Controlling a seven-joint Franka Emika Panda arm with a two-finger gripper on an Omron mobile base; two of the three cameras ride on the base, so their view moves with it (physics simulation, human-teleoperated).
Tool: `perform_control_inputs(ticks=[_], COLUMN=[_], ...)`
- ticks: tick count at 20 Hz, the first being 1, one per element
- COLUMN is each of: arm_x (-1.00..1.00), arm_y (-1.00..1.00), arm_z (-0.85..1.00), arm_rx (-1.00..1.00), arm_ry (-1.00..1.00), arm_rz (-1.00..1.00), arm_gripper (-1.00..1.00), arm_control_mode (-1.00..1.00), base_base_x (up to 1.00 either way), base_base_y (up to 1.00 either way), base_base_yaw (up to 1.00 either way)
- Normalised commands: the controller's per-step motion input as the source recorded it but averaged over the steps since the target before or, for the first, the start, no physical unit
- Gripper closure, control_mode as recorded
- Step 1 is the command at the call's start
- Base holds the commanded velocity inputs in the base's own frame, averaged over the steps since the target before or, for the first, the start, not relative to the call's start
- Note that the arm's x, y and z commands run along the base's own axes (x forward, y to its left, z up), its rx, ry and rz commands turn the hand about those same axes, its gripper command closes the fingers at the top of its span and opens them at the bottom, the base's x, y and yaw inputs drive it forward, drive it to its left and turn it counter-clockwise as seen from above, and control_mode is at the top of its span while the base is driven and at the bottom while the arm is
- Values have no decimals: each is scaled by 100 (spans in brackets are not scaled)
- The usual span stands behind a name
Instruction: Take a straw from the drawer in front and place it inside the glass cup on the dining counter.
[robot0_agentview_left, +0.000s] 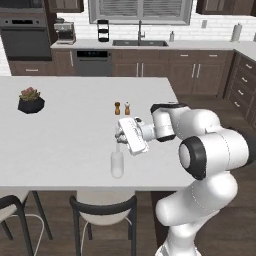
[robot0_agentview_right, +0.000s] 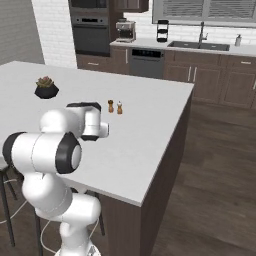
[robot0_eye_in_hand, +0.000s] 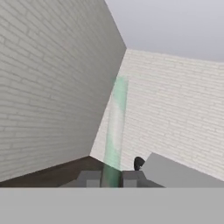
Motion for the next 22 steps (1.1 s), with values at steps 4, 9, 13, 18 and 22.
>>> perform_control_inputs(ticks=[4, 9, 13, 18, 22], arm_x=[25, 27, -15, -81, -59], arm_y=[0, 3, 0, 3, 14], arm_z=[-17, -16, -12, 0, 0], arm_rx=[0, 0, 0, 0, 0], arm_ry=[-3, 0, 0, 1, 2], arm_rz=[7, 7, 2, 0, 0], arm_gripper=[100, 100, 100, 100, 100], arm_control_mode=[-100, -100, -100, -100, -100], base_base_x=[0, 0, 0, 0, 0], base_base_y=[0, 0, 0, 0, 0], base_base_yaw=[0, 0, 0, 0, 0])
